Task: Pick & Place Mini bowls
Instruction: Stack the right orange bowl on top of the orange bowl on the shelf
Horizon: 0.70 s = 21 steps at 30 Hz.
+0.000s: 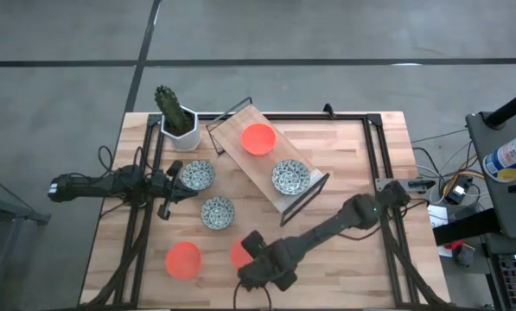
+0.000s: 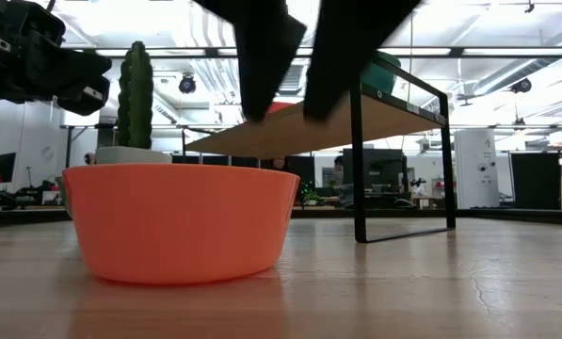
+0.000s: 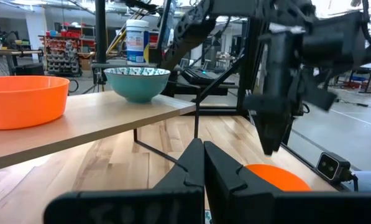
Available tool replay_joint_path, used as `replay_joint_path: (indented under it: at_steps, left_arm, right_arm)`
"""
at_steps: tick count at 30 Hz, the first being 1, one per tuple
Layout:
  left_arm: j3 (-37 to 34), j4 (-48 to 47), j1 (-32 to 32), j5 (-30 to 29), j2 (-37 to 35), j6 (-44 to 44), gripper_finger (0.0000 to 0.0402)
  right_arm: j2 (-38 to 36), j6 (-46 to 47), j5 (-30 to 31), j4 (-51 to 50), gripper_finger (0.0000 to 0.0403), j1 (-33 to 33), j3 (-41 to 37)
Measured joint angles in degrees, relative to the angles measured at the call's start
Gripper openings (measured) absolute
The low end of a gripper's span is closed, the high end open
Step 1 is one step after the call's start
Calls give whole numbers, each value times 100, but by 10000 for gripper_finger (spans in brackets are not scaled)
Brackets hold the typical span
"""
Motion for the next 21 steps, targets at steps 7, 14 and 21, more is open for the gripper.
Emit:
replay_joint_path:
  at_steps: [7, 14, 21]
  left_arm:
    - [-2, 0, 1, 1, 2, 0, 0]
    - [0, 0, 0, 1, 2, 1, 0]
    - [0, 0, 0, 1, 3, 1, 0]
  right_arm:
    - [310, 64, 159, 17, 213, 16, 0]
    - [302, 529, 234, 118, 156, 16, 0]
    - [373, 738, -74, 310, 45, 15, 0]
